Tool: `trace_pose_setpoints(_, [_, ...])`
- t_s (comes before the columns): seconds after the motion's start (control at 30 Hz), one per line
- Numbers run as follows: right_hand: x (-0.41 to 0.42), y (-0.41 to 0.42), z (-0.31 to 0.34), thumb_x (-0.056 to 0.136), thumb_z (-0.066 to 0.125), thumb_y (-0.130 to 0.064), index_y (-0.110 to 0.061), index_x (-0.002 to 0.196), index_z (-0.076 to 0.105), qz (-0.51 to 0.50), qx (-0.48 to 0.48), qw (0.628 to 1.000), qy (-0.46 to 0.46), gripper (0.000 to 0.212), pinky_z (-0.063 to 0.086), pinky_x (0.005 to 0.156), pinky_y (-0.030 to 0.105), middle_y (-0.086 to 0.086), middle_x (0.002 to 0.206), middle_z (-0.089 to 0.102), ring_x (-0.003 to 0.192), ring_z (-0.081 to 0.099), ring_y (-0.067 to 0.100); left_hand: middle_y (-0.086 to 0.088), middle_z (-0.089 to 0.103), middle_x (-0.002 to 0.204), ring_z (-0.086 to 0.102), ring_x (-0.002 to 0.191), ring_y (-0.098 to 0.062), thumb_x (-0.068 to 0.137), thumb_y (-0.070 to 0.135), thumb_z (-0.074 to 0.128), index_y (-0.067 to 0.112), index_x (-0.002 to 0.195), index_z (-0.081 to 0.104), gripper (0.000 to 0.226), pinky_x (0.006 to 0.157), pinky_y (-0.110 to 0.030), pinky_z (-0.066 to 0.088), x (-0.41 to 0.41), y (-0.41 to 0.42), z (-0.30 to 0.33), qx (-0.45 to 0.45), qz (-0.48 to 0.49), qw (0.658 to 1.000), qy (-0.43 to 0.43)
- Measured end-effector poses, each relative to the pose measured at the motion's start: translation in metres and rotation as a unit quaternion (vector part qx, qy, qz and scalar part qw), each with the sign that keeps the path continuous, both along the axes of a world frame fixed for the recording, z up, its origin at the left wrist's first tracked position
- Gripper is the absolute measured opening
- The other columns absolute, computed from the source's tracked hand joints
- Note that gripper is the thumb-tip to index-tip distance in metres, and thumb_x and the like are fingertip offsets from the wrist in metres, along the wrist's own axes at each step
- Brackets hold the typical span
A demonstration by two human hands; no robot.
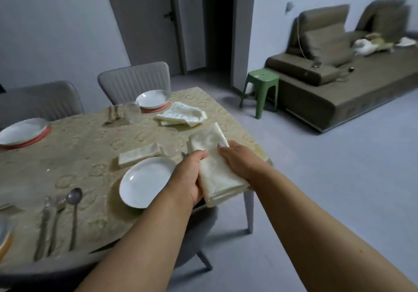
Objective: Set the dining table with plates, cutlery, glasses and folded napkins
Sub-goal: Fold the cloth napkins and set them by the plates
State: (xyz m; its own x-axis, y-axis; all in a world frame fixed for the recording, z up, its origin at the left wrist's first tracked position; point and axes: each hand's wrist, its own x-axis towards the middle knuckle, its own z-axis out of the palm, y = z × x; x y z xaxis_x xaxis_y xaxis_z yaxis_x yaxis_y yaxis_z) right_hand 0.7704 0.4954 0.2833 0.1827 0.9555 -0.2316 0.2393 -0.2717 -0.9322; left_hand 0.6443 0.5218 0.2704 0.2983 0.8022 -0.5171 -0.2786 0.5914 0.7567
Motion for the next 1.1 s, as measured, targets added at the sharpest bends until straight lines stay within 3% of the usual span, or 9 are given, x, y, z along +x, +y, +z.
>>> trace_pose_setpoints(0.1, [0.054,-0.003,-0.003,0.098,0.039,-0.045,-0.012,0.115,0.056,-0.026,0.004,1.0,-0.003,0.042,0.047,0.096,0.042,0.011,0.115,0.062,0.103,0.06,0.027,-0.019,0.071,0.104,0.066,0.101,-0.035,0.092,0.017,0.054,0.008,0.116,0.062,0.027,0.094,-0.053,0.049,0.058,-0.001,0.002,-0.001,-0.018,1.0,0.001])
trace_pose_setpoints(0.17, [0.085,-0.001,-0.006,0.099,0.037,-0.046,-0.014,0.109,0.056,-0.049,0.013,0.999,0.007,0.038,0.044,0.099,0.045,0.011,0.116,0.06,0.107,0.058,0.028,-0.019,0.07,0.106,0.066,0.103,-0.035,0.093,0.016,0.052,0.007,0.118,0.062,0.028,0.094,-0.052,0.049,0.091,0.005,0.0,-0.006,-0.031,0.999,-0.002])
trace_pose_setpoints(0.33, [0.156,0.02,-0.02,0.1,0.038,-0.037,-0.019,0.095,0.053,-0.092,0.022,0.996,0.003,0.024,0.044,0.071,0.03,0.0,0.087,0.057,0.076,0.054,0.015,-0.017,0.073,0.096,0.068,0.091,-0.033,0.093,0.007,0.046,0.007,0.113,0.061,0.025,0.081,-0.046,0.053,0.159,0.036,-0.009,0.006,-0.055,0.998,-0.016])
trace_pose_setpoints(0.53, [0.225,0.088,-0.023,0.1,0.042,-0.034,-0.022,0.09,0.057,-0.042,0.011,0.999,0.02,0.022,0.047,0.07,0.032,-0.002,0.083,0.061,0.073,0.058,0.016,-0.016,0.072,0.105,0.069,0.099,-0.032,0.087,0.016,0.064,0.006,0.12,0.062,0.034,0.089,-0.047,0.053,0.228,0.111,-0.023,0.022,-0.059,0.997,-0.033])
trace_pose_setpoints(0.7, [0.276,0.159,-0.021,0.099,0.045,-0.032,-0.018,0.094,0.059,-0.019,0.005,0.999,0.036,0.02,0.049,0.072,0.033,0.002,0.086,0.063,0.075,0.06,0.017,-0.019,0.071,0.104,0.068,0.097,-0.033,0.088,0.014,0.064,0.003,0.118,0.063,0.033,0.086,-0.045,0.054,0.278,0.182,-0.027,0.02,-0.05,0.998,-0.012])
trace_pose_setpoints(0.9, [0.323,0.239,-0.023,0.097,0.05,-0.033,-0.016,0.098,0.063,0.004,0.011,1.0,0.01,0.021,0.05,0.062,0.023,-0.002,0.085,0.066,0.071,0.062,0.013,-0.02,0.071,0.104,0.068,0.097,-0.034,0.091,0.025,0.059,0.002,0.116,0.064,0.034,0.087,-0.045,0.052,0.322,0.252,-0.027,0.005,-0.005,1.0,-0.012])
trace_pose_setpoints(1.0, [0.352,0.284,-0.027,0.098,0.049,-0.033,-0.015,0.092,0.059,-0.015,0.019,1.0,0.016,0.021,0.042,0.055,0.02,-0.004,0.077,0.06,0.063,0.055,0.01,-0.018,0.072,0.104,0.07,0.093,-0.032,0.098,0.044,0.044,0.008,0.113,0.066,0.046,0.082,-0.044,0.052,0.35,0.288,-0.028,-0.002,0.026,0.998,-0.052])
trace_pose_setpoints(1.1, [0.387,0.332,-0.026,0.099,0.047,-0.03,-0.013,0.094,0.059,-0.004,0.007,0.999,0.045,0.022,0.044,0.059,0.024,-0.001,0.078,0.061,0.065,0.056,0.013,-0.016,0.071,0.107,0.069,0.095,-0.032,0.1,0.05,0.034,0.012,0.117,0.065,0.053,0.077,-0.042,0.053,0.383,0.327,-0.03,-0.014,0.061,0.996,-0.064])
